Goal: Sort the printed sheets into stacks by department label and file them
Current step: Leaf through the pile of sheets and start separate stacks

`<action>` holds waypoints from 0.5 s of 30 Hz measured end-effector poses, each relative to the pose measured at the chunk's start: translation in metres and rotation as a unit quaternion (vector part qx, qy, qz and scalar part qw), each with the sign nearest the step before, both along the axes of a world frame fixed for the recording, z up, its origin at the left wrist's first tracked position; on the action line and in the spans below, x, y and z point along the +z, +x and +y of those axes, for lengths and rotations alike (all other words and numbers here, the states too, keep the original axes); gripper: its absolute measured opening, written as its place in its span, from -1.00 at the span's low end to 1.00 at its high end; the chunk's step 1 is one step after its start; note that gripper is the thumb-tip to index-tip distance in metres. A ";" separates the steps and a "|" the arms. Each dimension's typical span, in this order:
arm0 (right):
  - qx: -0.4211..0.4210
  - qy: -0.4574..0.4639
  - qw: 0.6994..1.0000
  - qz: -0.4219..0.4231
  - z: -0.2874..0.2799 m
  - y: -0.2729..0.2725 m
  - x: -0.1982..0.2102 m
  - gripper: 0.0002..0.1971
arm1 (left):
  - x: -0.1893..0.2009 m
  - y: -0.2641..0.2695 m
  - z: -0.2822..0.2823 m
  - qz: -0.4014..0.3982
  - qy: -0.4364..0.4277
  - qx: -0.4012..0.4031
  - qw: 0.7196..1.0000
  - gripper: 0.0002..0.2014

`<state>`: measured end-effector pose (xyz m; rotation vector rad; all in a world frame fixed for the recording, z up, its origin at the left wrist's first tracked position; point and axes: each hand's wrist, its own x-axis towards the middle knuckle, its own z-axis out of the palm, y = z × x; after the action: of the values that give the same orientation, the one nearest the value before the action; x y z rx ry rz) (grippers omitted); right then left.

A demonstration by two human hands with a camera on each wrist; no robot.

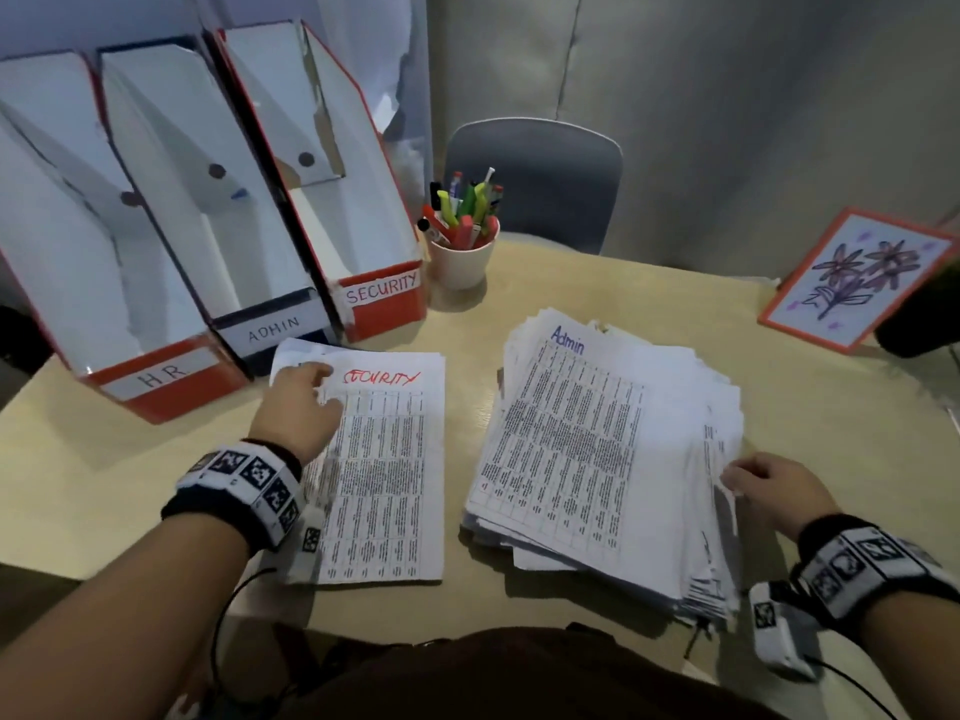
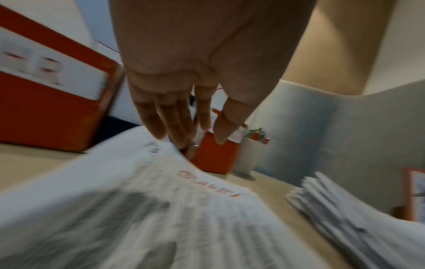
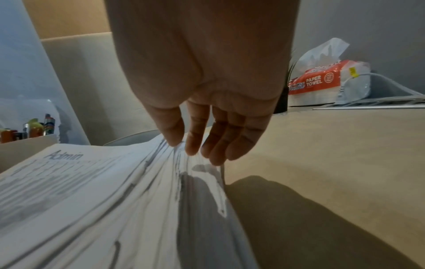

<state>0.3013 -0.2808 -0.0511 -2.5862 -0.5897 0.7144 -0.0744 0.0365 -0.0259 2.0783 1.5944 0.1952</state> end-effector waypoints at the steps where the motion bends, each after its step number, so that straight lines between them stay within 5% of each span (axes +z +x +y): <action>1: -0.006 0.005 1.000 0.012 0.003 -0.002 0.001 -0.89 | 0.003 0.017 -0.004 -0.027 -0.025 -0.032 0.999 -0.67; 4: -0.015 0.012 0.997 0.076 0.016 -0.012 0.002 -0.80 | 0.002 0.066 -0.023 -0.065 -0.105 -0.110 0.986 -0.84; 8: -0.028 -0.002 0.993 0.111 0.029 -0.022 0.000 -0.65 | -0.016 0.115 -0.054 -0.093 -0.236 -0.124 0.959 -0.80; 11: -0.036 -0.018 0.996 0.083 0.031 -0.025 0.000 -0.58 | -0.031 0.130 -0.068 -0.094 -0.235 -0.119 0.960 -0.91; 15: -0.076 0.003 0.994 0.073 0.031 -0.029 -0.003 -0.61 | -0.035 0.135 -0.075 -0.103 -0.269 -0.079 0.954 -0.74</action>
<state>0.2725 -0.2497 -0.0545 -2.5138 -0.3457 0.8385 0.0604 -0.0389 -0.0608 1.6842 1.1837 -0.0725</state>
